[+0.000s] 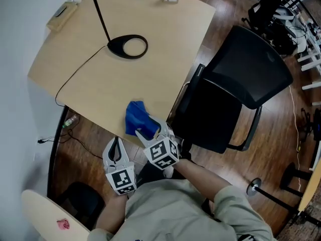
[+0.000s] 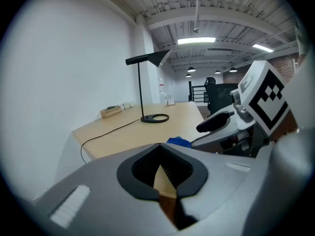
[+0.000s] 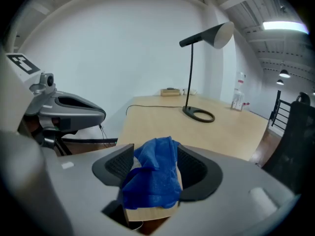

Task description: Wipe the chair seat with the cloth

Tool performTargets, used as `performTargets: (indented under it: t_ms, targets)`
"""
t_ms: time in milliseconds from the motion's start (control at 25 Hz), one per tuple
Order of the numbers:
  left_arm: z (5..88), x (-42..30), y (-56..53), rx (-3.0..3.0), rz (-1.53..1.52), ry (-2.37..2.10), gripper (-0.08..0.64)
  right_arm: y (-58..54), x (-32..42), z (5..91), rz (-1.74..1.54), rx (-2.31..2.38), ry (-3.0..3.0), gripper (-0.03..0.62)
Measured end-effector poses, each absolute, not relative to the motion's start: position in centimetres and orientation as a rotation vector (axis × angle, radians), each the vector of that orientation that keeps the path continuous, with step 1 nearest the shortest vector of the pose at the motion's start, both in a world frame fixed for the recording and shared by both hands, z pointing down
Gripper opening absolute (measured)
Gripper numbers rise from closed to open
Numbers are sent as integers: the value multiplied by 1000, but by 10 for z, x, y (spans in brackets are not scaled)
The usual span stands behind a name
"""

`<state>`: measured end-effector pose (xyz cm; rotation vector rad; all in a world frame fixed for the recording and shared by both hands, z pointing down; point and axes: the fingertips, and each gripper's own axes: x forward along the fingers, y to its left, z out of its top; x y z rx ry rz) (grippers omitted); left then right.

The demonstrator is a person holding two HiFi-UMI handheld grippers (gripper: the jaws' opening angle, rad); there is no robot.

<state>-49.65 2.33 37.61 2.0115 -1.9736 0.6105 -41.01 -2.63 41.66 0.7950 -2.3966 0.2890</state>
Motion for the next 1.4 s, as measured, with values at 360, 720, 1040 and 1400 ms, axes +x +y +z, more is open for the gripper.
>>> performTargets:
  t_ms: [360,720,1040,1400]
  targets:
    - [396,-503,15,1908,637,-1999,5,-31,-420,476,325,732,-2253,270]
    - [404,-500,18,1883,651,-1990,5,-23,-420,489,393,733,-2260,124]
    - [394,-463,7,1976,629,-1925,5,-26,-397,458,478,773,-2322,95]
    - [386,-352,-31,2238,626,-1691,5,-68,-286,411,547,1071,-2340,97]
